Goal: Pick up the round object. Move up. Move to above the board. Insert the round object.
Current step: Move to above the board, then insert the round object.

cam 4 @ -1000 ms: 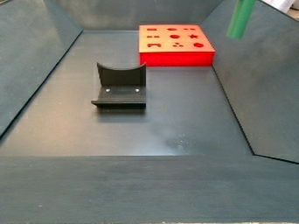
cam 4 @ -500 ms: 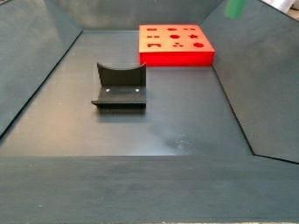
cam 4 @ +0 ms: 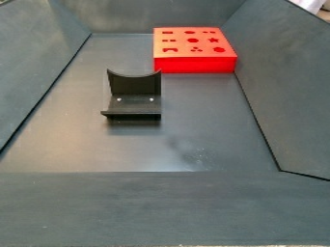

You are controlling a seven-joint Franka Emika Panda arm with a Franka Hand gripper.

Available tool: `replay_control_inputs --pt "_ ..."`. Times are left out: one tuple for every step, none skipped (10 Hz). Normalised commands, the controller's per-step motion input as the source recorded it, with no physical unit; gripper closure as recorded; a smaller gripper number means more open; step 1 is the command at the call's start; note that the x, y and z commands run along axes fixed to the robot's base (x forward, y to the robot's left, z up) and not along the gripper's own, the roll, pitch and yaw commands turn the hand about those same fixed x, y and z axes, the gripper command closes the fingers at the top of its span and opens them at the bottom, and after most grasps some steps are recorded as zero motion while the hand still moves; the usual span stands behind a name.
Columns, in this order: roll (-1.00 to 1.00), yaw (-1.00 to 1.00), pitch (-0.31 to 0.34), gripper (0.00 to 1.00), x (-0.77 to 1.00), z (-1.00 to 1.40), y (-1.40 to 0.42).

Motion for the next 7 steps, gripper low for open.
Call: replay_control_inputs --pt "0.01 0.01 0.120 1.00 0.75 0.27 -1.00" --pt "0.03 0.01 0.143 1.00 0.78 0.27 -1.00" --pt "0.05 0.01 0.161 1.00 0.81 0.27 -0.98" --pt "0.08 0.01 0.165 1.00 0.56 0.17 -0.63" --pt "0.09 0.01 0.151 1.00 0.38 0.11 -0.40" --pt "0.07 0.01 0.101 1.00 0.20 0.06 -0.20" --pt "0.00 0.00 0.004 1.00 0.00 0.00 0.00"
